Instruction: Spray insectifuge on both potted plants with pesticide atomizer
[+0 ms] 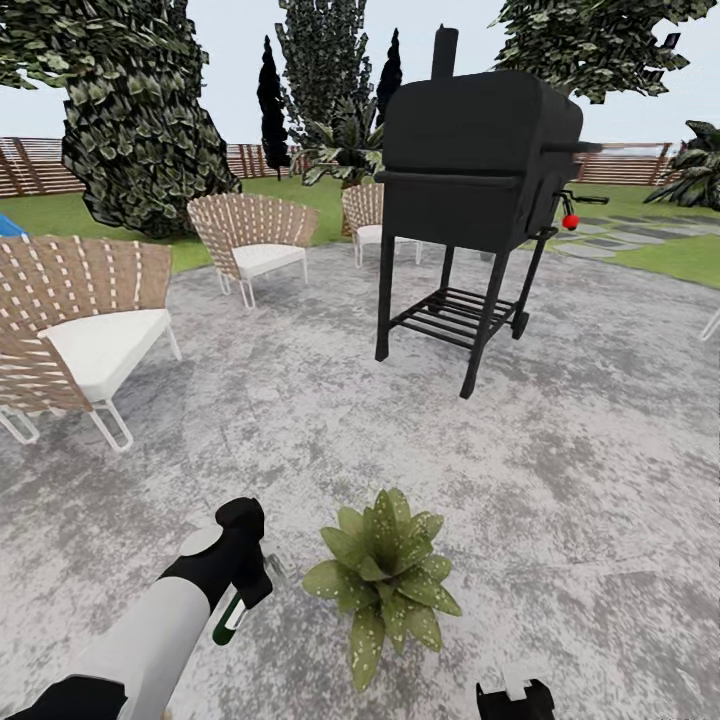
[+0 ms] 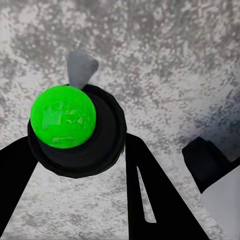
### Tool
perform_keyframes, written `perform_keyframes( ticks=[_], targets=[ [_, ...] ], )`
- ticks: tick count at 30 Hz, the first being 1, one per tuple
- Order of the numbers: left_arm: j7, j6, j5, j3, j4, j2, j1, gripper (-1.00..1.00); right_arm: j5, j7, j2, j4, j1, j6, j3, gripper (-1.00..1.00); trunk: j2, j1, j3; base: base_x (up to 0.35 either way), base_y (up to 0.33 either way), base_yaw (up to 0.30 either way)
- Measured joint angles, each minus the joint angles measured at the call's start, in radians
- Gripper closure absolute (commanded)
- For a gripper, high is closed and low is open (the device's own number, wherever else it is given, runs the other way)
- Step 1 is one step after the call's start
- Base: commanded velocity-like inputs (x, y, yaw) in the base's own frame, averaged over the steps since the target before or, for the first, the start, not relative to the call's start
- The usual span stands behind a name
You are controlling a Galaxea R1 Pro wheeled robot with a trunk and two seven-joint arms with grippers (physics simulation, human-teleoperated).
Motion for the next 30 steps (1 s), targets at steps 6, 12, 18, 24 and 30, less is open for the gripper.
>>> perform_keyframes(
  ticks=[6,12,18,24,30],
  targets=[
    [0.001,0.002,-0.001,0.002,0.0,-0.001,0.0,1.0,0.0,0.0,0.0,0.0,0.0,0.0,0.0,-1.0,0.0,0.0,0.001,-0.125,0.139,-0.159],
    [0.0,0.006,-0.002,0.003,0.0,0.0,0.0,1.0,0.0,0.0,0.0,0.0,0.0,0.0,0.0,-1.0,0.0,0.0,0.002,-0.052,0.286,-0.173],
    [-0.003,0.009,0.0,0.004,0.0,-0.002,-0.003,1.0,0.0,0.0,0.0,0.0,0.0,-0.002,0.0,-1.0,0.0,0.0,0.002,0.176,0.265,-0.034],
    [0.002,0.006,0.002,0.004,0.01,-0.005,0.0,1.0,0.001,0.0,-0.002,0.0,0.0,-0.003,-0.002,-1.0,0.0,0.0,0.002,0.1,0.064,-0.276],
    [0.002,0.001,0.0,0.003,0.014,-0.005,0.004,1.0,0.001,0.0,-0.002,0.0,0.0,-0.003,-0.002,-1.0,0.0,0.0,0.002,0.003,0.002,-0.261]
  ],
)
